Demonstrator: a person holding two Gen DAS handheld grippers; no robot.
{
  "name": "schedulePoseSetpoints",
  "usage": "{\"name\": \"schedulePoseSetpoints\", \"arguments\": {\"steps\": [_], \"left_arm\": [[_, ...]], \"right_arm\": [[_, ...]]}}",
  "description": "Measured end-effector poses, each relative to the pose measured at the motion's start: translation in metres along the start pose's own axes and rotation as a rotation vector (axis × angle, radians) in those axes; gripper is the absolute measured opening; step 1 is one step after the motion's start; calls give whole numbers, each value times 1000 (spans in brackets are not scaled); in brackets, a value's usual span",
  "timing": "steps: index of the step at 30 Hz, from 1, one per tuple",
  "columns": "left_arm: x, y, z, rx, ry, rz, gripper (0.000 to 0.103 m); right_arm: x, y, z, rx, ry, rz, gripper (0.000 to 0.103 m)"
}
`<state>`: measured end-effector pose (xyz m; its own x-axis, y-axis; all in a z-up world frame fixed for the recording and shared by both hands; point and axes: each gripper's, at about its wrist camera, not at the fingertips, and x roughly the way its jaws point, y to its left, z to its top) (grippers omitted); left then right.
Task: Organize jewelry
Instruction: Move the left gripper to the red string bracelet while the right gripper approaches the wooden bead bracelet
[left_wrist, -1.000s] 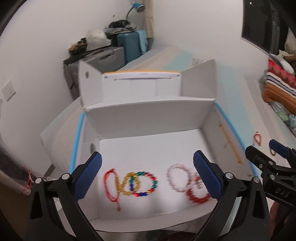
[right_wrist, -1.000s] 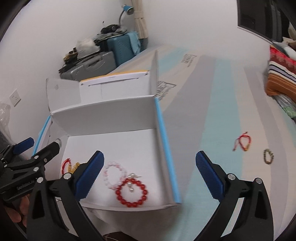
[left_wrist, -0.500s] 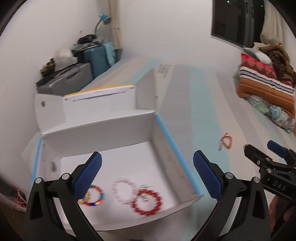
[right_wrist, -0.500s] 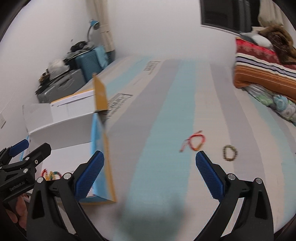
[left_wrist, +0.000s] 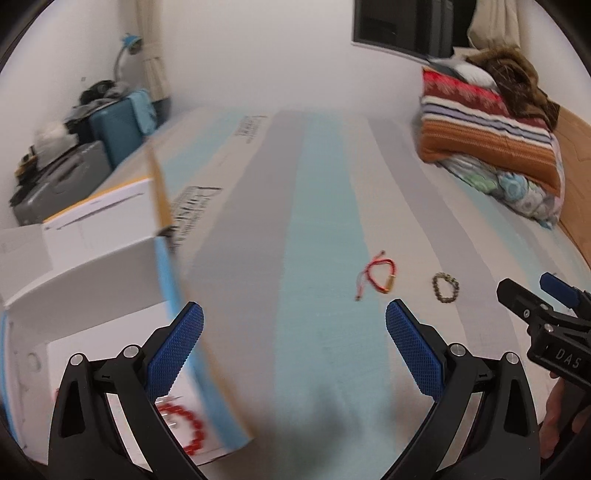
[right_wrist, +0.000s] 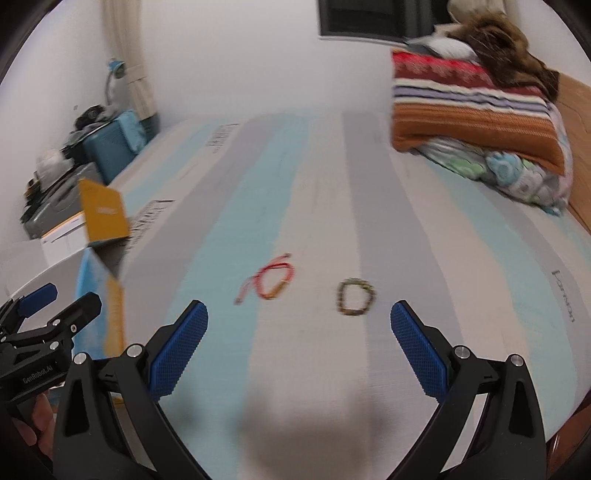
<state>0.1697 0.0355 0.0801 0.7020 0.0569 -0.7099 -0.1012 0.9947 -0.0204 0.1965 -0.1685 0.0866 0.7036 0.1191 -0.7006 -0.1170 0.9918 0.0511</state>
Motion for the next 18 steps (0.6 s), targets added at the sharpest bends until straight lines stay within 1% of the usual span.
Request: {"name": "schedulePoseSetpoints", "arguments": {"steps": [5,10,13,18], "left_arm": [[35,-29,8,31,25,-29,97],[76,-55,18,53,53,-51,97],[107,-70,22,60,82,-68,97],[148,-84,21,77,124,-69,97]], "right_arm": [[30,-39,0,45,39,-30,95],[60,-60,2,77,75,-44,95],[80,-72,4,97,91,-47,95],[117,-89,5,130,136,-50,95]]}}
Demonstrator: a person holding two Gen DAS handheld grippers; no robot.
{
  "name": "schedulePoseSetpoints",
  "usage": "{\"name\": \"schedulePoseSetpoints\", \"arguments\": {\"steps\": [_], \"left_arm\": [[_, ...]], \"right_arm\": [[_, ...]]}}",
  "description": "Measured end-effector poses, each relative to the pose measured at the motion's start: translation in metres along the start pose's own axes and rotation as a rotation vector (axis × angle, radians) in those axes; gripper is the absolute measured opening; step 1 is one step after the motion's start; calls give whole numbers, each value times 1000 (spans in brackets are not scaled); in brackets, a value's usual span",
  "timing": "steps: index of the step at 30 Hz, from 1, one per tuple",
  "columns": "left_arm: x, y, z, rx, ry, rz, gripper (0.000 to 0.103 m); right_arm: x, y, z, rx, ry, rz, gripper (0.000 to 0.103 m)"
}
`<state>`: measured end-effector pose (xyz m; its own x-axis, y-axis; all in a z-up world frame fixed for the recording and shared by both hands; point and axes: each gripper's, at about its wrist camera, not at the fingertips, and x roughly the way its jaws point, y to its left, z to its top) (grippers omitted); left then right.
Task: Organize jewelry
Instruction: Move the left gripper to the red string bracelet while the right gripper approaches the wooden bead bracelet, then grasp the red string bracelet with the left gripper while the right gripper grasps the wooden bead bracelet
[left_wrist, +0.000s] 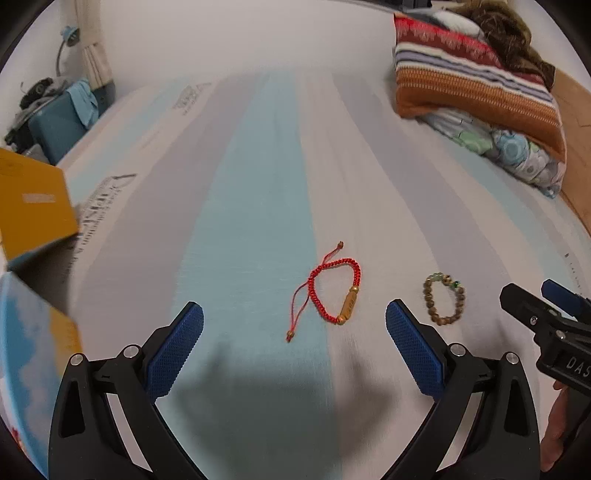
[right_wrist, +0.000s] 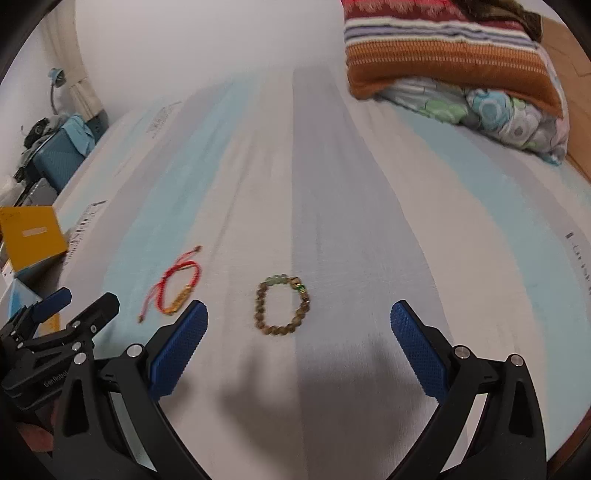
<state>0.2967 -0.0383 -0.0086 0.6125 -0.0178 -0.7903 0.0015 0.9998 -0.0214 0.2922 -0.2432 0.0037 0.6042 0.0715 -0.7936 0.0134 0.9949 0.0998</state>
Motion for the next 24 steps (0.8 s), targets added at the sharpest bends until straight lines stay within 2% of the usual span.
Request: {"name": "schedulePoseSetpoints", "arguments": {"steps": [5,11,14,18,21,24], "left_arm": [[36,-6,1,17,43,3,97],[62,-13,-1,24,56,-6,97],[72,-15,-5,32,64,-8,97],[84,-17,-7,25,73,-10,97],[89,-19,-7,23,80,0,95],[89,-22,-8,34,74,15,83]], "right_arm": [[32,-6,2,-6,41,-1,95],[60,-13,0,-6,86,4,83],[73,-15,-2,-2,113,15,72],[84,-15,-2,-5,129,19,63],[88,-13,-3,-25,128,-2,54],[88,-12,-4,-40,117,-13,43]]}}
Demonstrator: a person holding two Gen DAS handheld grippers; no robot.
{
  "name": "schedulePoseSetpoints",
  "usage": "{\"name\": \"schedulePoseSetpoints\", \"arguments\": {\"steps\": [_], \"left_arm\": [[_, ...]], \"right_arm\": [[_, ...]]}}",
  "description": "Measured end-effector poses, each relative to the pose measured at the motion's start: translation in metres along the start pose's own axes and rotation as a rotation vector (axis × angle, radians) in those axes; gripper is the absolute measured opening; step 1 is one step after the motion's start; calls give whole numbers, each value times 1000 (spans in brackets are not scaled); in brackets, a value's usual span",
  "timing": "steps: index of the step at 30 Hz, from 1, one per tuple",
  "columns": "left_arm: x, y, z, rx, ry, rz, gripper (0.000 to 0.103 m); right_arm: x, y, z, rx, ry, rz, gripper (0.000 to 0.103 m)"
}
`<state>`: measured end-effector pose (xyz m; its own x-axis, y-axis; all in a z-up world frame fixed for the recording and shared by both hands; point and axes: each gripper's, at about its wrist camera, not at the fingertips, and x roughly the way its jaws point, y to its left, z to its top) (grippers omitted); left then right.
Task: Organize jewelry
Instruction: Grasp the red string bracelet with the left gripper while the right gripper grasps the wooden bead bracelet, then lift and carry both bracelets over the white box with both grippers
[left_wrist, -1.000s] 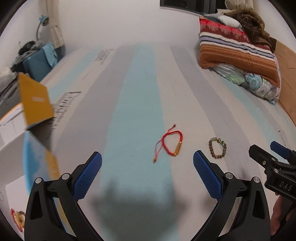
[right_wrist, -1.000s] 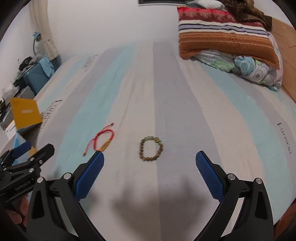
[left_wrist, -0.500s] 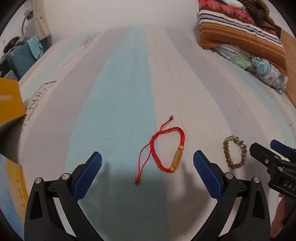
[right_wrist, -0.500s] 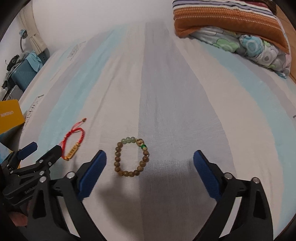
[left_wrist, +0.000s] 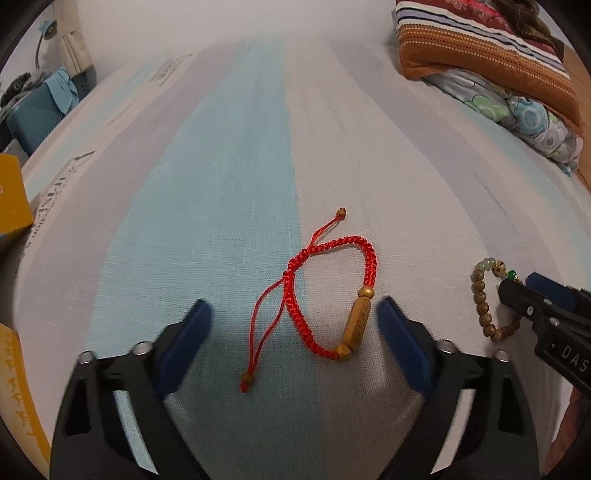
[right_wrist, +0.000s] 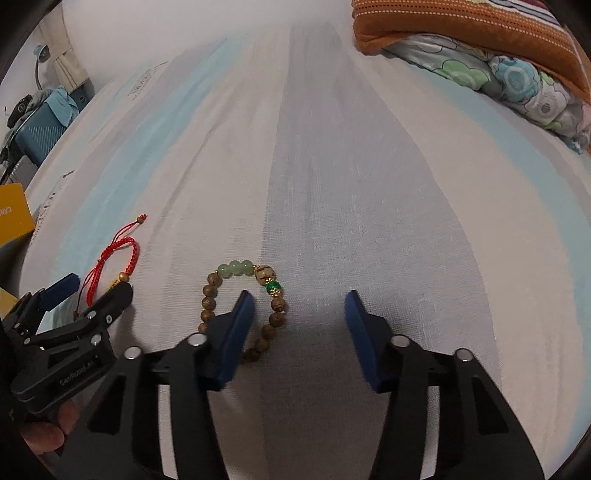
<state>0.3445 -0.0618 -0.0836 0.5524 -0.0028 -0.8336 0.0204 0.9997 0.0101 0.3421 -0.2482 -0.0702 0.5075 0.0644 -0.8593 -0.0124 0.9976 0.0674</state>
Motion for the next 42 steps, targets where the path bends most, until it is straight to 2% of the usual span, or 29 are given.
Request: {"name": "schedulePoseSetpoints", "arguments": {"steps": [4,5,10,18,20,32,42], "left_arm": [[-2,-2,-2,5,3,-14,64],[-3,-1,-2,6,4,-17,61],[-5,-1,-2,5,7,-17,44],[-11,-1,-2,14,-1,-35,16],[-14,0,-3,13,-4,-39,14],[-31,3,0,5,-24,-50,13],[-61,14,1,-5,-30,-58,13]], "right_arm": [[1,2,-3,-23,-10,-16,32],[1,2,-3,-24,-12,-17,26],[-1,1,-4,-22,-14,-6,11],[-6,2,-4,-24,-20,12,10],[-8,3,-4,-22,-23,13,10],[-24,5,-2,-21,-47,18,9],[-50,13,-3,-13,-76,44,8]]}}
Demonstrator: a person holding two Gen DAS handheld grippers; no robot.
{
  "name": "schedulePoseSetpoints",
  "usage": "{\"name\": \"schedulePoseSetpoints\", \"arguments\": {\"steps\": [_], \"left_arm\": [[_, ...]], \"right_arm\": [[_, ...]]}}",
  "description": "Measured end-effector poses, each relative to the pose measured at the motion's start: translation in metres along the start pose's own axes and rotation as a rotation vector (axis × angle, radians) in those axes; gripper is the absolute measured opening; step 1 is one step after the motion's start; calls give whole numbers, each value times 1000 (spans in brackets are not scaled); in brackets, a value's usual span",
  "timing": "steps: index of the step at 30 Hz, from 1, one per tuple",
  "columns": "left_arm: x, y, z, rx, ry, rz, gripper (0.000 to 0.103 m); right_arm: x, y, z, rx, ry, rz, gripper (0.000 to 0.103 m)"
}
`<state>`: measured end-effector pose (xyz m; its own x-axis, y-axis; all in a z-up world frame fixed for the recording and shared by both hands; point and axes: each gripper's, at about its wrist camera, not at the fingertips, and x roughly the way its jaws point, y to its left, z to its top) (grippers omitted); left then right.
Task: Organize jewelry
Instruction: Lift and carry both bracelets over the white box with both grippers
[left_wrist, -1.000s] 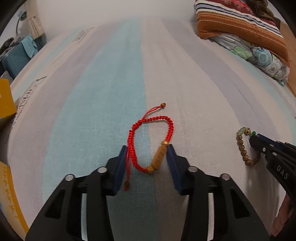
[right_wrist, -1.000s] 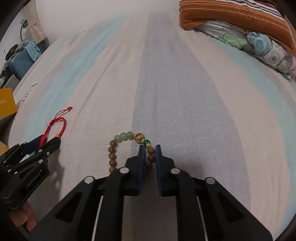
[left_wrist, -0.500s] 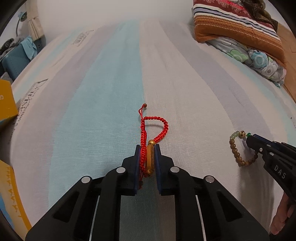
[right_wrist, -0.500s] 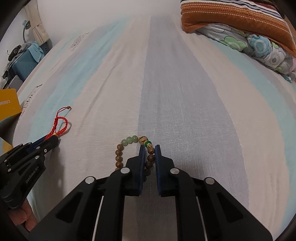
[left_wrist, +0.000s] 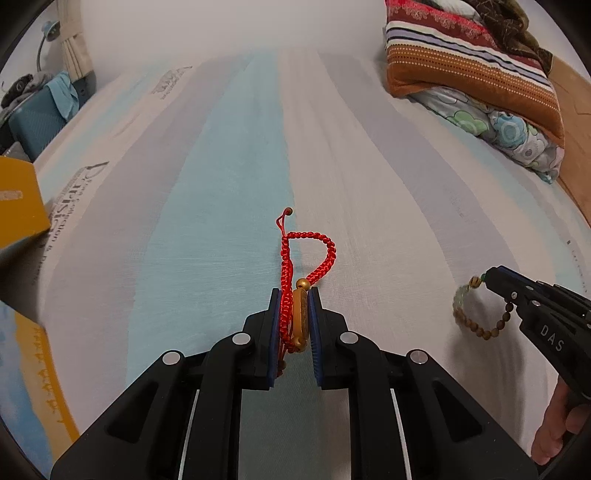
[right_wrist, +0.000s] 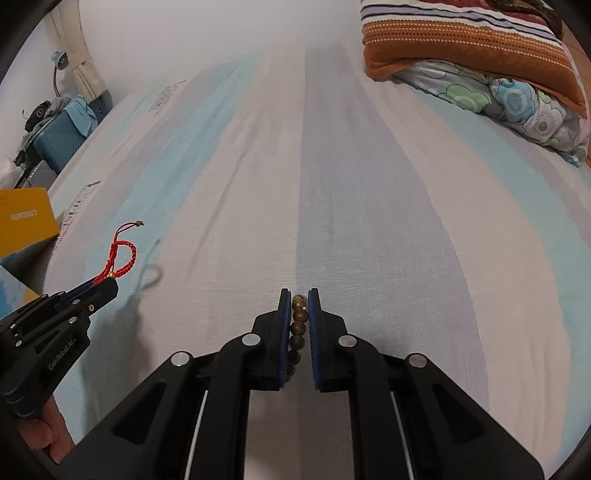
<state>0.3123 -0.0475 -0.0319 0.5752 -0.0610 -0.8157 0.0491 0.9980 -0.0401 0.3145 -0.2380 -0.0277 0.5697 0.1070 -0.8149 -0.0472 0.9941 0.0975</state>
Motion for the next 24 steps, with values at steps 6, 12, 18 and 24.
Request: {"name": "schedulePoseSetpoints", "arguments": {"steps": [6,12,18,24], "left_arm": [[-34,7,-1,-4,-30,3,14],[-65,17,-8,-17,-42,12,14],[-79,23,-19,-22,-36,14,14],[-57,28,-27,-21,-3,8,14]], "right_arm": [[-30,20,1,-22,-32,12,7],[-60,41,-3,-50,-56,9,6],[-33,45,-20,-83,54,-34,16],[9,22,-23,3,111,-55,33]]}}
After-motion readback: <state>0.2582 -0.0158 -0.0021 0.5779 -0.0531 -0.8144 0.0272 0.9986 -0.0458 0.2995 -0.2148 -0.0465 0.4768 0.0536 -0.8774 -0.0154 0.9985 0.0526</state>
